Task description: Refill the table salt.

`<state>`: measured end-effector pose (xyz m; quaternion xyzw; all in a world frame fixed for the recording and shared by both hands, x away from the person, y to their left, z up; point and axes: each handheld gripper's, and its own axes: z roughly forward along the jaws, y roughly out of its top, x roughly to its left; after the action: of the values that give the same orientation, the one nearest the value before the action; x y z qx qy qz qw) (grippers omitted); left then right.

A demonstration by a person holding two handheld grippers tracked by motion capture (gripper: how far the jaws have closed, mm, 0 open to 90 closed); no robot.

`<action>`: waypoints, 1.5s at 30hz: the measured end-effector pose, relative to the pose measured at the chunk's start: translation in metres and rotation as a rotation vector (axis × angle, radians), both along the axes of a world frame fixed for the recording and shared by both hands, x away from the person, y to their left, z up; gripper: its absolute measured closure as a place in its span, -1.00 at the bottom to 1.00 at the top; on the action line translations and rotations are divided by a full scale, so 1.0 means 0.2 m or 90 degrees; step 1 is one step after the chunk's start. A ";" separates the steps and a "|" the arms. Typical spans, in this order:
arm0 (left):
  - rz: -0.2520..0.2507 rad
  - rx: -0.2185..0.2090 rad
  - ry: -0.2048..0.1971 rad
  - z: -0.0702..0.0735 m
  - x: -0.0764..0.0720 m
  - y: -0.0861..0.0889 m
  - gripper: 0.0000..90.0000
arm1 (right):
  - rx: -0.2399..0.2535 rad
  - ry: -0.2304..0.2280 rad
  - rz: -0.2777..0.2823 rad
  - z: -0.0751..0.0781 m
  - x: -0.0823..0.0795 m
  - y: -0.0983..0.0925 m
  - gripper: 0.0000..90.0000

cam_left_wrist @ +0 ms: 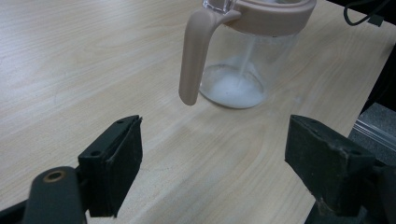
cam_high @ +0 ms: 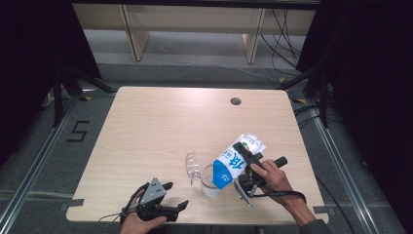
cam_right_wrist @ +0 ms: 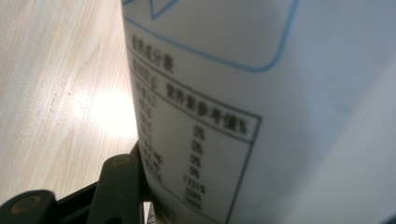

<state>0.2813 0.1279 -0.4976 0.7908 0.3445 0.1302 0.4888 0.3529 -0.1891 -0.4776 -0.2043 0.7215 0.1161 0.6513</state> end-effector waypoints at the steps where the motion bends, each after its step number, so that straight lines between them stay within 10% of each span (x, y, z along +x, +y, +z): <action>1: 0.000 0.000 0.000 0.00 0.00 0.00 -0.58 | -0.002 -0.001 0.001 0.00 0.00 0.00 0.08; 45: 0.005 -0.003 0.003 0.00 0.00 0.00 -0.59 | -0.015 -0.021 -0.004 0.01 0.00 -0.01 0.11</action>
<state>0.2811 0.1279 -0.4977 0.7886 0.3490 0.1293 0.4896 0.3529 -0.1908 -0.4765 -0.2116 0.7129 0.1019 0.6608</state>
